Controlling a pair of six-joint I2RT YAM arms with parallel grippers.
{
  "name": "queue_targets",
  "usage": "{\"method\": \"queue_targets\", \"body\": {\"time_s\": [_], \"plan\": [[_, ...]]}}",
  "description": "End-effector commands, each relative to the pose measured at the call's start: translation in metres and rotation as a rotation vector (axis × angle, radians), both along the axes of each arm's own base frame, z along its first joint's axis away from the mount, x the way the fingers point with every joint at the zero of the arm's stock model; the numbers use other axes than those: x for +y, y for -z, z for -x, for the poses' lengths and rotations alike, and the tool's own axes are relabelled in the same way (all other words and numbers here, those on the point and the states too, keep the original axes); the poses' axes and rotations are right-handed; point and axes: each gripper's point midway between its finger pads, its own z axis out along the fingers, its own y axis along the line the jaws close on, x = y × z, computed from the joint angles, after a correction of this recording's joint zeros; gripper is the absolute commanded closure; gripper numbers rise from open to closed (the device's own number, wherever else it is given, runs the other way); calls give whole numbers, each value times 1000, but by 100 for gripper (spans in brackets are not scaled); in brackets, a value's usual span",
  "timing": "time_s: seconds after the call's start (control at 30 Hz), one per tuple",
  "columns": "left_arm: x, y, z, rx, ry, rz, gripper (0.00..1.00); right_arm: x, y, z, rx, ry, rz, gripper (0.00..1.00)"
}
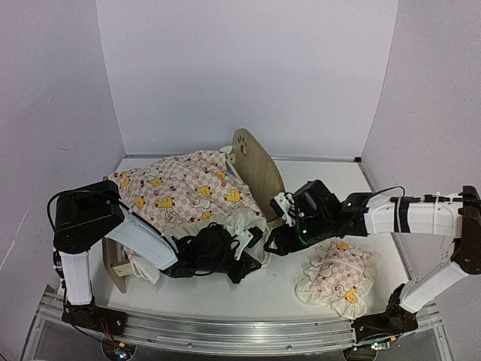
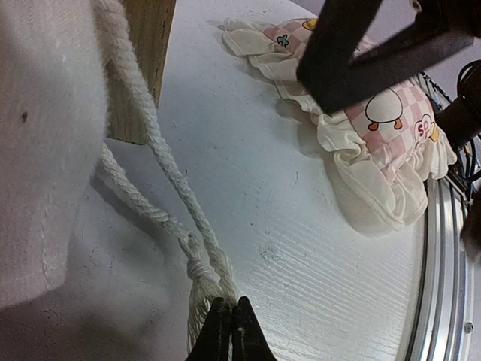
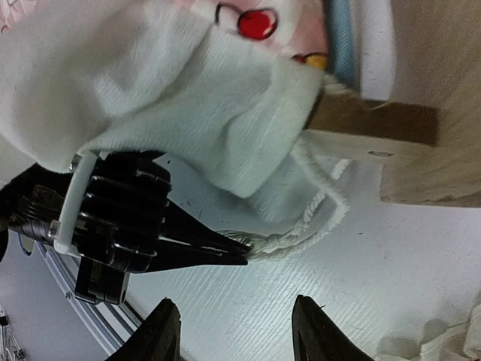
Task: Set up the pet bed
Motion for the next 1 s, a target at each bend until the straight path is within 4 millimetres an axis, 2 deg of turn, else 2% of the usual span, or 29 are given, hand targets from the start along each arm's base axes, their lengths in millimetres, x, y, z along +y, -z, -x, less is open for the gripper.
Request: {"method": "queue_targets", "body": {"time_s": [0.0, 0.17, 0.33, 0.47, 0.5, 0.57, 0.63, 0.7, 0.83, 0.97], "plan": [[-2, -32, -11, -48, -30, 81, 100, 21, -1, 3, -6, 24, -72, 51], [-2, -28, -9, -48, -21, 72, 99, 8, 17, 0, 5, 162, -93, 64], [-1, -24, -6, -35, -10, 66, 97, -3, 34, -4, 12, 249, -99, 63], [-3, -24, -1, -28, 6, 68, 94, -1, 42, -10, 10, 309, -149, 72], [-4, -24, -1, -28, 8, 69, 90, 0, 43, -11, 10, 317, -165, 72], [-1, -24, 0, -30, 1, 64, 73, 0, 42, -13, 3, 326, -180, 72], [7, -30, 0, -59, -29, 59, 60, 0, 40, -13, -5, 322, -183, 72], [19, -34, -2, -120, -85, 36, 50, -1, 36, -11, -15, 309, -188, 72], [36, -35, 9, -260, -127, -34, 43, -7, 33, -8, -31, 299, -180, 72], [32, -29, 26, -334, -114, -91, 35, -9, 35, -6, -26, 293, -178, 72]]}}
